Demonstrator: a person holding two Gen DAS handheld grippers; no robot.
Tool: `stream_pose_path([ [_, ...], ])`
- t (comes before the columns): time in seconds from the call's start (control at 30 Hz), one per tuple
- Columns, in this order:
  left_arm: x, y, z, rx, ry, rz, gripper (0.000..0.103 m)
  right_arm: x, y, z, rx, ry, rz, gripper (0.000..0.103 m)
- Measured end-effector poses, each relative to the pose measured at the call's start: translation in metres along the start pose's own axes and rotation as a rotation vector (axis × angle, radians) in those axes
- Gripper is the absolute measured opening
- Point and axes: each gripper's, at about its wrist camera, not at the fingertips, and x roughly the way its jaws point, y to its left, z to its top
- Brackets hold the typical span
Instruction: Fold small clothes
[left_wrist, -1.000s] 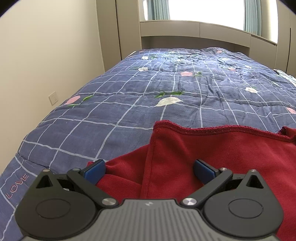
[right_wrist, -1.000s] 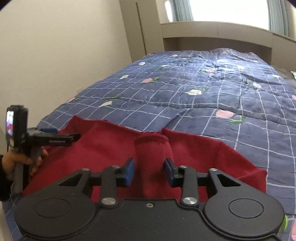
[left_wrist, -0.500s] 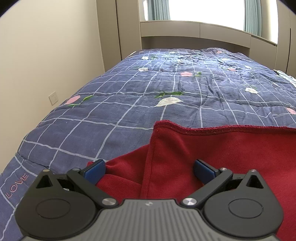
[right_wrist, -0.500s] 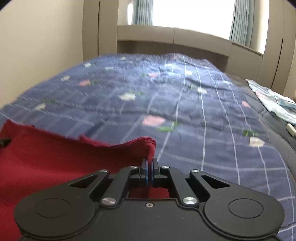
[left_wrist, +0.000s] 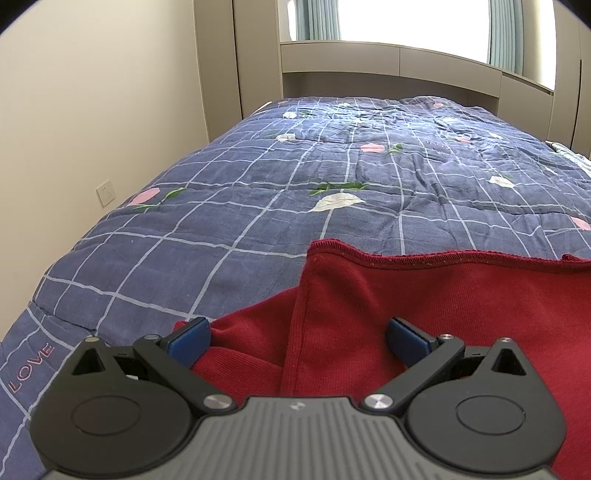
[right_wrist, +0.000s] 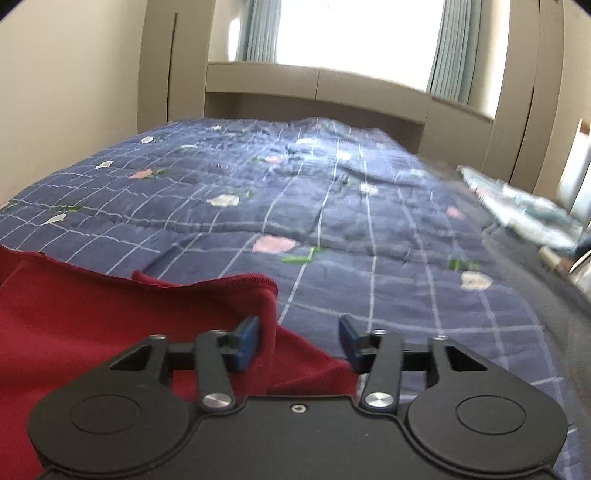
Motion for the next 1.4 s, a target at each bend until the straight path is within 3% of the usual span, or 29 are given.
stream_pose_path([
  [0.07, 0.0, 0.0, 0.0, 0.0, 0.0, 0.0, 0.103, -0.007, 0.009, 0.001, -0.039, -0.028, -0.004, 0.086],
  [0.13, 0.0, 0.0, 0.0, 0.0, -0.001, 0.0, 0.103, -0.009, 0.02, 0.002, -0.088, -0.042, 0.009, 0.091],
  [0.23, 0.001, 0.0, -0.001, -0.003, -0.001, -0.001, 0.103, -0.005, 0.036, 0.0, -0.173, -0.061, -0.013, 0.093],
  [0.43, 0.001, 0.001, -0.001, -0.007, -0.002, -0.004, 0.103, 0.025, 0.023, -0.009, -0.151, -0.021, -0.238, 0.099],
  [0.6, 0.001, 0.002, -0.001, -0.016, 0.0, -0.009, 0.103, 0.031, 0.004, -0.017, -0.06, -0.024, -0.235, 0.101],
  [0.83, 0.002, 0.002, -0.002, -0.021, 0.0, -0.012, 0.103, 0.003, 0.025, -0.007, -0.148, -0.073, -0.269, 0.102],
  [0.93, 0.002, 0.003, -0.002, -0.022, -0.002, -0.012, 0.103, -0.014, 0.043, -0.002, -0.194, -0.091, -0.216, 0.102],
  [1.2, 0.003, 0.005, -0.003, -0.038, -0.001, -0.025, 0.103, -0.022, 0.109, 0.015, -0.241, -0.093, 0.07, 0.102],
  [1.4, 0.003, 0.006, -0.002, -0.038, -0.002, -0.025, 0.103, -0.001, 0.15, 0.008, -0.333, -0.033, 0.098, 0.102],
])
